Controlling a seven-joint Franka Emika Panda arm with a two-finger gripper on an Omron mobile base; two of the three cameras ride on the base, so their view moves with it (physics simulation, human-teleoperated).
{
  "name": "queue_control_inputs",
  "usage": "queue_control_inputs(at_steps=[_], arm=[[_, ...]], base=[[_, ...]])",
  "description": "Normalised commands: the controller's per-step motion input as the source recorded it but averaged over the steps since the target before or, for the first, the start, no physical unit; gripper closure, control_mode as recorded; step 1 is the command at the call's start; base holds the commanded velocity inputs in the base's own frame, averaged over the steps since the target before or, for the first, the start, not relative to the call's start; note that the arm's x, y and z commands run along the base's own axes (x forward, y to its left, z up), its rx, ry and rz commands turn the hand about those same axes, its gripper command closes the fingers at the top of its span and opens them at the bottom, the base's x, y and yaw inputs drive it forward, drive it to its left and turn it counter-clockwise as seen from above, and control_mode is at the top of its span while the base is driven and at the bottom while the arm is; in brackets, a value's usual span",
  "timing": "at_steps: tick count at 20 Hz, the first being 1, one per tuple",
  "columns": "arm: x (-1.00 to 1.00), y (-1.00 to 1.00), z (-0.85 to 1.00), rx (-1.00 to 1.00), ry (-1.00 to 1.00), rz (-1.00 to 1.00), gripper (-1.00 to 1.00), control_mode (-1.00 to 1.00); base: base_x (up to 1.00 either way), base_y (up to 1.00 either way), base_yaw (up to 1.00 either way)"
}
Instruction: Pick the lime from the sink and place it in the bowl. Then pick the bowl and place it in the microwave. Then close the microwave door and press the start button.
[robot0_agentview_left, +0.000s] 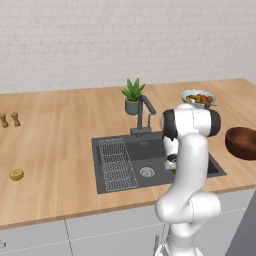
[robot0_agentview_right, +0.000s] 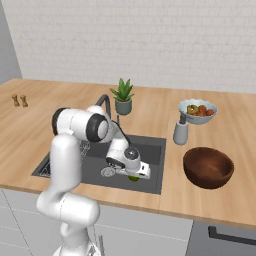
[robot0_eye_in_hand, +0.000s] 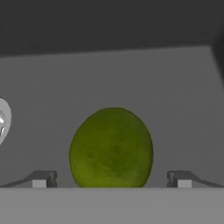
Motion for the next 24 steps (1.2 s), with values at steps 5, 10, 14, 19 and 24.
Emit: queue_control_inputs(at_steps=[5,10,14,19,24], arm=[[0.13,0.0,-0.21,0.0,0.0,0.0,-1.0,-1.0],[0.15,0.0,-0.21,0.0,0.0,0.0,-1.0,-1.0],[0.15,0.11,-0.21,0.0,0.0,0.0,1.0,-1.0],[0.04,0.05,-0.11,0.0,0.01,0.0,1.0,-1.0],[-0.66,0.0,0.48,0.01,-0.07,0.0,1.0,-1.0]], base=[[0.0,0.0,0.0],[0.0,0.0,0.0],[0.0,0.0,0.0],[0.0,0.0,0.0],[0.0,0.0,0.0]])
